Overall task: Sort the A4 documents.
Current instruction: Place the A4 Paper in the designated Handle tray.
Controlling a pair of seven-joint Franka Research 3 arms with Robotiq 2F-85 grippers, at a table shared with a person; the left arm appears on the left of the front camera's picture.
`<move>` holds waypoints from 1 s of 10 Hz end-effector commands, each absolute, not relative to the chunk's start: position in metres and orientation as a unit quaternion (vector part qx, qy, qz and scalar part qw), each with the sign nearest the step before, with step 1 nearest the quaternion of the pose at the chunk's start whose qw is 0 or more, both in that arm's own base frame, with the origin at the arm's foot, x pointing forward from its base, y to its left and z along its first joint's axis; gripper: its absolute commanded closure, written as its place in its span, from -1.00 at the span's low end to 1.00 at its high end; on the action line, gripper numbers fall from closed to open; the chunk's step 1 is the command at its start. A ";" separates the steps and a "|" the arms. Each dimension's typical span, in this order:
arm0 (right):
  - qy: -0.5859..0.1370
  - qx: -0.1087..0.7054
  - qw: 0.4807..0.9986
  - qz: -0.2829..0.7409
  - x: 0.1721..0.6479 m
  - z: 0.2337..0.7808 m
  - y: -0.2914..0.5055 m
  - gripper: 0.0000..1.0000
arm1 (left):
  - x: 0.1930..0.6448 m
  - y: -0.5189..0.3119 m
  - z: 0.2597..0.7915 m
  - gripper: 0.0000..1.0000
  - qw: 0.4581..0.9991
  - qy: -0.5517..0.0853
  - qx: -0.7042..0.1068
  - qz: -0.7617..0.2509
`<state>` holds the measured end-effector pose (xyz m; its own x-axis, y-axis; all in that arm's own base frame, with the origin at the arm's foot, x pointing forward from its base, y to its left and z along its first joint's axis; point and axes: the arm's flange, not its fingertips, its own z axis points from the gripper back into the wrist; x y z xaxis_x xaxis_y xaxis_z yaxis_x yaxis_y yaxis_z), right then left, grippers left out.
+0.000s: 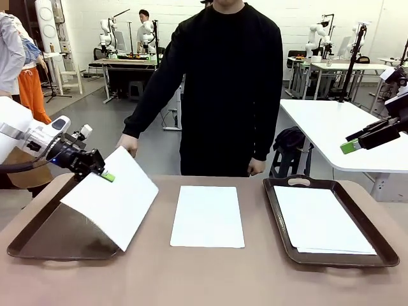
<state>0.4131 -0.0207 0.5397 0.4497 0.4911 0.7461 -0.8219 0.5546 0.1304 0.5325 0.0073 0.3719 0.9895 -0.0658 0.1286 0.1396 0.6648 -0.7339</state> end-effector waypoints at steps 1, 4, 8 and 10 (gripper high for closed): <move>-0.345 0.254 0.810 0.400 0.414 0.537 -0.019 -1.00 | 0.518 0.011 0.374 0.98 0.945 -0.034 -0.322 -0.047; -0.345 0.254 0.810 0.400 0.414 0.537 -0.019 -1.00 | 0.517 0.027 0.350 0.98 0.967 -0.045 -0.249 -0.001; -0.345 0.254 0.810 0.400 0.414 0.537 -0.019 -1.00 | 0.519 0.037 0.341 0.98 0.970 -0.076 -0.227 0.028; -0.345 0.254 0.810 0.400 0.414 0.537 -0.019 -1.00 | 0.522 0.039 0.344 0.98 0.970 -0.085 -0.225 0.033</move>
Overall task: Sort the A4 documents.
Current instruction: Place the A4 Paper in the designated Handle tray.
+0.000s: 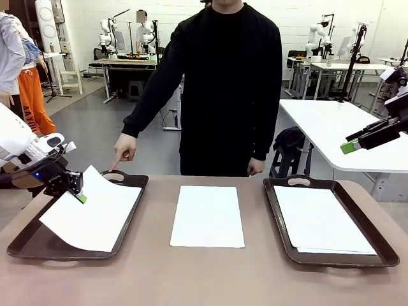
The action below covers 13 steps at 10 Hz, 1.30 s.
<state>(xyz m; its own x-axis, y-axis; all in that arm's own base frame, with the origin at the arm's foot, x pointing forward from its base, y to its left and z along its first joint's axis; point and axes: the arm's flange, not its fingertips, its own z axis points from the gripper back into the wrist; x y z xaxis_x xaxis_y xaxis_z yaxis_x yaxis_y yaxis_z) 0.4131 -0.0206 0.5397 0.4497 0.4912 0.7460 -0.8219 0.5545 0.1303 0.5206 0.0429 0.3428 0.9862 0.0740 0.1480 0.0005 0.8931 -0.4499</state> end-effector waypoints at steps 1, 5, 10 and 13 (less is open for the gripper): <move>-0.345 0.254 0.810 0.400 0.414 0.537 -0.019 -1.00 | 0.524 0.039 0.346 0.66 0.969 -0.087 -0.227 0.033; -0.345 0.254 0.810 0.400 0.414 0.537 -0.019 -1.00 | 0.521 0.042 0.350 -0.09 0.973 -0.090 -0.209 0.028; -0.345 0.254 0.810 0.400 0.414 0.537 -0.019 -1.00 | 0.516 0.041 0.349 -0.89 0.975 -0.093 -0.202 0.025; -0.345 0.254 0.810 0.400 0.414 0.537 -0.019 -1.00 | 0.514 0.042 0.350 -1.00 0.972 -0.106 -0.203 0.047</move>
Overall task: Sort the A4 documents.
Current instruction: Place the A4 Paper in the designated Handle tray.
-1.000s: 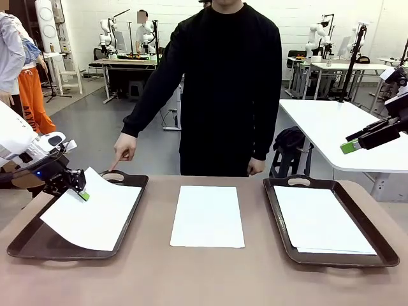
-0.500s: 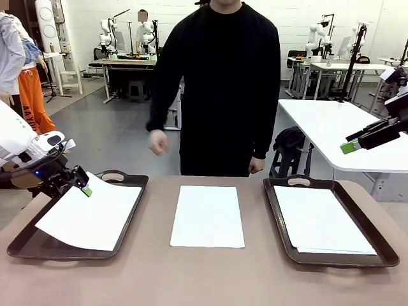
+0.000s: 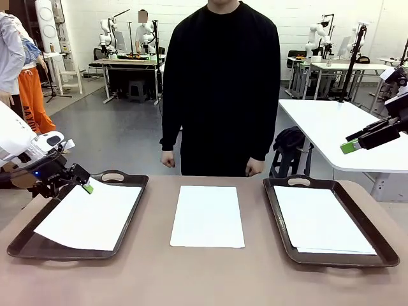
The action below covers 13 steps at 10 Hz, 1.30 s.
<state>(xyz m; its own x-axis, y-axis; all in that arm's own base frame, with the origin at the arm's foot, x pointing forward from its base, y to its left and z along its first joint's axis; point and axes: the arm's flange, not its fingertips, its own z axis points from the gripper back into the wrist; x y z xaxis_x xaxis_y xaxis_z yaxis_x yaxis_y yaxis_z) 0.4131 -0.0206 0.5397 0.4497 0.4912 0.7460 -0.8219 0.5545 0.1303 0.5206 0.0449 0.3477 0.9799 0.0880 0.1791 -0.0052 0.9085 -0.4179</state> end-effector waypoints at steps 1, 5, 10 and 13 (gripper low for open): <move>-0.345 0.254 0.810 0.400 0.414 0.537 -0.019 -1.00 | 0.512 0.043 0.350 -1.00 0.971 -0.109 -0.207 0.050; -0.345 0.254 0.810 0.400 0.414 0.537 -0.019 -1.00 | 0.516 0.047 0.350 -1.00 0.971 -0.101 -0.211 0.042; -0.345 0.254 0.810 0.400 0.414 0.537 -0.019 -1.00 | 0.513 0.046 0.351 -1.00 0.972 -0.099 -0.210 0.047; -0.345 0.254 0.810 0.400 0.414 0.537 -0.019 -1.00 | 0.510 0.056 0.364 -1.00 0.982 -0.107 -0.148 0.056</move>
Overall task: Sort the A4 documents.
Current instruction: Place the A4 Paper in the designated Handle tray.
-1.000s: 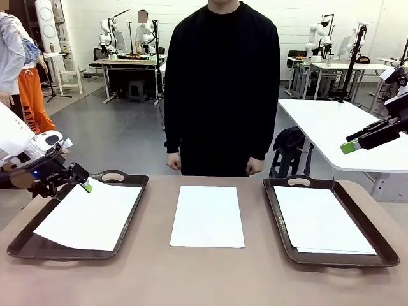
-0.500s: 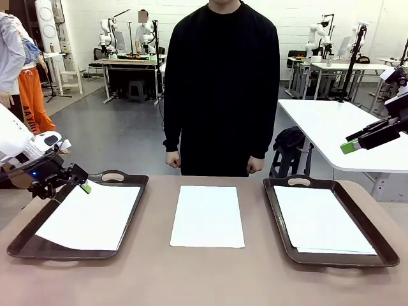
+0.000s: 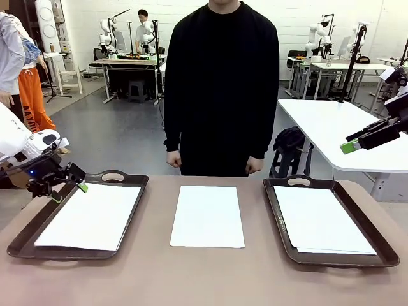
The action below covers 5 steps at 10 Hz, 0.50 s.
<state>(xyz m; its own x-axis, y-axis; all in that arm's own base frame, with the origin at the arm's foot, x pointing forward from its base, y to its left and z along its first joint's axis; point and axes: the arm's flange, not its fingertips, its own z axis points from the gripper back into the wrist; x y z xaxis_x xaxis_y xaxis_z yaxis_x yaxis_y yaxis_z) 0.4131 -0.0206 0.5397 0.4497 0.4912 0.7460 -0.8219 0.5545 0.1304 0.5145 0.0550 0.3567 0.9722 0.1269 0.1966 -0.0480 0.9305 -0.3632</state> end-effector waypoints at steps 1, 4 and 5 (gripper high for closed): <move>-0.345 0.254 0.810 0.400 0.414 0.537 -0.019 -1.00 | 0.510 0.058 0.368 -1.00 0.984 -0.107 -0.127 0.062; -0.345 0.254 0.810 0.400 0.414 0.537 -0.019 -1.00 | 0.515 0.061 0.364 -1.00 0.982 -0.113 -0.142 0.051; -0.345 0.254 0.810 0.400 0.414 0.537 -0.019 -1.00 | 0.515 0.061 0.364 -1.00 0.982 -0.113 -0.142 0.051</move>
